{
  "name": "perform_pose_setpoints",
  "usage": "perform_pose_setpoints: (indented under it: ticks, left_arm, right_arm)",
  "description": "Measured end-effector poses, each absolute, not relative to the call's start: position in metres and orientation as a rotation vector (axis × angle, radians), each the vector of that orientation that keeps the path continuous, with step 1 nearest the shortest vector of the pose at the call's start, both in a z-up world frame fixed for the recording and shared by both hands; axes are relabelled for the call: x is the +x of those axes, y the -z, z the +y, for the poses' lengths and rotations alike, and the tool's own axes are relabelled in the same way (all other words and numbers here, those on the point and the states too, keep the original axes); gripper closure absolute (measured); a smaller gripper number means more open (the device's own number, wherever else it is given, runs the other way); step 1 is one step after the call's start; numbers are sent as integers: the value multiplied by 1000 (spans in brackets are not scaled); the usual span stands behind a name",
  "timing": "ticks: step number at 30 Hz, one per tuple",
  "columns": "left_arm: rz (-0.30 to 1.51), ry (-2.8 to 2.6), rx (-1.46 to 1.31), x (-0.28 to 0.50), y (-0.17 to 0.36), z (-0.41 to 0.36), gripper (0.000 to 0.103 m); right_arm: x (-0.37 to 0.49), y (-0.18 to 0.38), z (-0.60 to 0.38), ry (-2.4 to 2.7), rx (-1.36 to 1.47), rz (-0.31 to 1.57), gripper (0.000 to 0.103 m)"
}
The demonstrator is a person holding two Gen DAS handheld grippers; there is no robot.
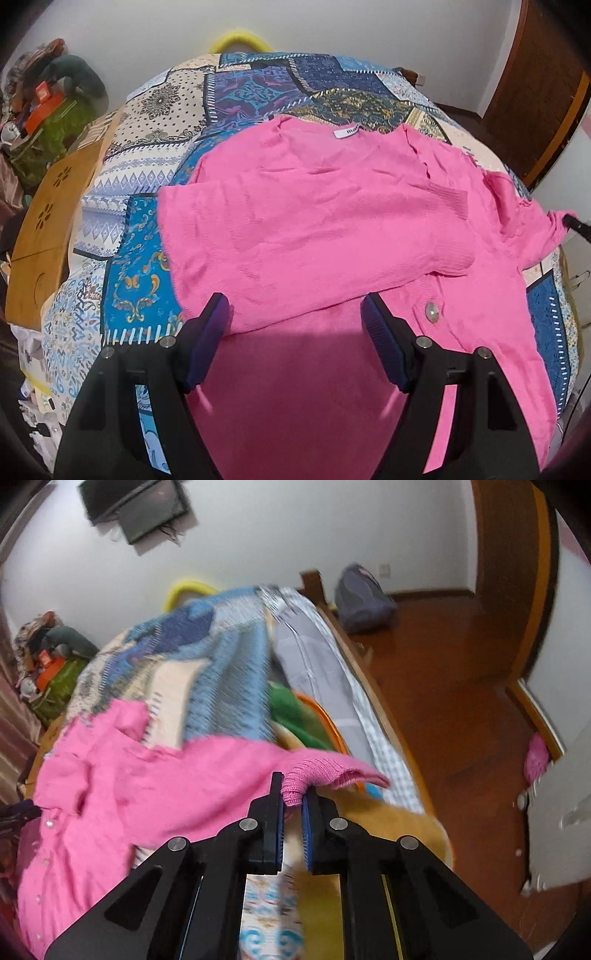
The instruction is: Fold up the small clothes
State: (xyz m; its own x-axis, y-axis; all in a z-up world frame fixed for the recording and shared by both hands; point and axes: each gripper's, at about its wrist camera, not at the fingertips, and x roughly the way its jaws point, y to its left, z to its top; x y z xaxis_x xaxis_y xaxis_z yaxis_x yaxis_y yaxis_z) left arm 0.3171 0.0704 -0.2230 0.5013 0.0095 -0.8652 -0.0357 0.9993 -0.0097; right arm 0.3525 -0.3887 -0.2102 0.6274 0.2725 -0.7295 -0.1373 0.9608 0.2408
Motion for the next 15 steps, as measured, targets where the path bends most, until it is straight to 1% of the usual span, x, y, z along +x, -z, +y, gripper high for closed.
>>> perform_pose_setpoints:
  ticks: [7,10,15]
  left_arm:
    - [994,-45,-42,299,202,87,29]
    - [973,-47,-54,290,193,99,29]
    - [935,-58,-51,271,180,118,29]
  right_arm:
    - [350,135,-328,-360,66,717,96]
    - [346,106,-284,-444,12,661,96]
    - [343,93,-209,-588,-56,637,96]
